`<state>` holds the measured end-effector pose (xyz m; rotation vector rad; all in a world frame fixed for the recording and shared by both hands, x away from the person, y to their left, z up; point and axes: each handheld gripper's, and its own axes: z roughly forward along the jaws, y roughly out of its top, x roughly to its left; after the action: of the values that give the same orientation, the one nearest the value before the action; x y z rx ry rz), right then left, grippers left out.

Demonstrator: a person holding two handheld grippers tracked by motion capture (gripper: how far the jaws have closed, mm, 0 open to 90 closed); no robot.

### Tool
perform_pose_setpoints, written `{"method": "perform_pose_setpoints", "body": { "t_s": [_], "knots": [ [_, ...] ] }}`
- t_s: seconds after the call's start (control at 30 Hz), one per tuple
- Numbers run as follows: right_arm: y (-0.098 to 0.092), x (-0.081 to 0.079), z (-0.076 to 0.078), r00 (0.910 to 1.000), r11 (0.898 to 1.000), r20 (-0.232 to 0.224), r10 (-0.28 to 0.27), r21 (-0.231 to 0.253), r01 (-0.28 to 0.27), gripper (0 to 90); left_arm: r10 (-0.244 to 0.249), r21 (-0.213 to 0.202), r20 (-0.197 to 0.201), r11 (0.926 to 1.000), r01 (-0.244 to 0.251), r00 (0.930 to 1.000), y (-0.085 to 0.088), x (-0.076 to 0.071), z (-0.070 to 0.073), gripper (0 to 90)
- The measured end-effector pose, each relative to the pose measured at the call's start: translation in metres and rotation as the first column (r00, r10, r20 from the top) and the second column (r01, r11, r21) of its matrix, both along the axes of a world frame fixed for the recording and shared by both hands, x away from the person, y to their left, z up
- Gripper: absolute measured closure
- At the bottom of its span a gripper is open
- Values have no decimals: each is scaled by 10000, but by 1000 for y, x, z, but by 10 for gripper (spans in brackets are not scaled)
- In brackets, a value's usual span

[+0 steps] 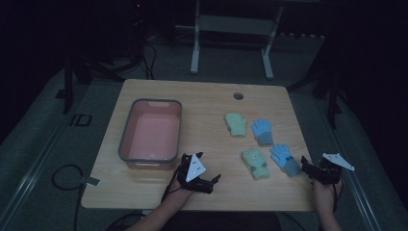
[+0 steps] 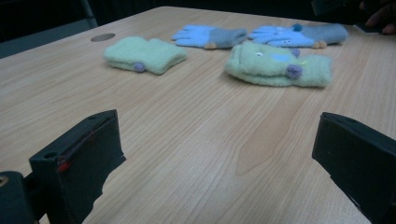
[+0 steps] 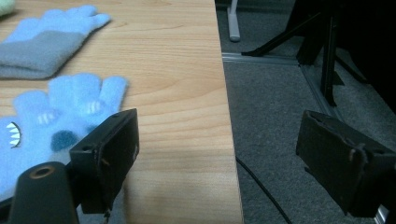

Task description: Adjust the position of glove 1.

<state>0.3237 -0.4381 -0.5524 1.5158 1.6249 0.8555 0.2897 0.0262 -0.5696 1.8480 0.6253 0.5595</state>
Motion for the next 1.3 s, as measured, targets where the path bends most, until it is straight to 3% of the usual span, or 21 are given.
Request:
{"method": "perform_pose_setpoints", "body": {
  "t_s": [0.43, 0.5, 0.57, 0.8, 0.93, 1.07, 1.3],
  "knots": [
    [1, 0, 7, 9989, 9990, -364, 309, 337, -297, 134, -32, 15, 15, 10000, 32, 10000, 0, 0, 0, 18],
    [-1, -1, 11, 9975, 9960, -407, 573, 713, -543, 138, -44, 7, 8, 10000, 44, 10000, 0, 0, 0, 18],
    [-1, 0, 13, 9973, 9959, -461, 571, 722, -536, 138, -53, 15, 2, 10000, 53, 10000, 0, 0, 0, 18],
    [2, 3, 29, 9966, 9986, -643, 525, -3, -526, 118, -33, -22, 22, 10000, 33, 10000, 0, 0, 0, 18],
    [6, 7, 44, 9976, 9981, -377, 577, -196, -585, 141, -13, -32, 13, 10000, 13, 10000, 0, 0, 0, 18],
    [8, 10, 53, 9948, 9959, -457, 905, 114, -901, 156, -19, -37, 10, 10000, 19, 10000, 0, 0, 0, 18],
    [20, 16, 76, 9918, 9917, -6, 1277, -152, -1277, 172, -34, -23, 0, 10000, 34, 10000, 0, 0, 0, 18]
  ]
}}
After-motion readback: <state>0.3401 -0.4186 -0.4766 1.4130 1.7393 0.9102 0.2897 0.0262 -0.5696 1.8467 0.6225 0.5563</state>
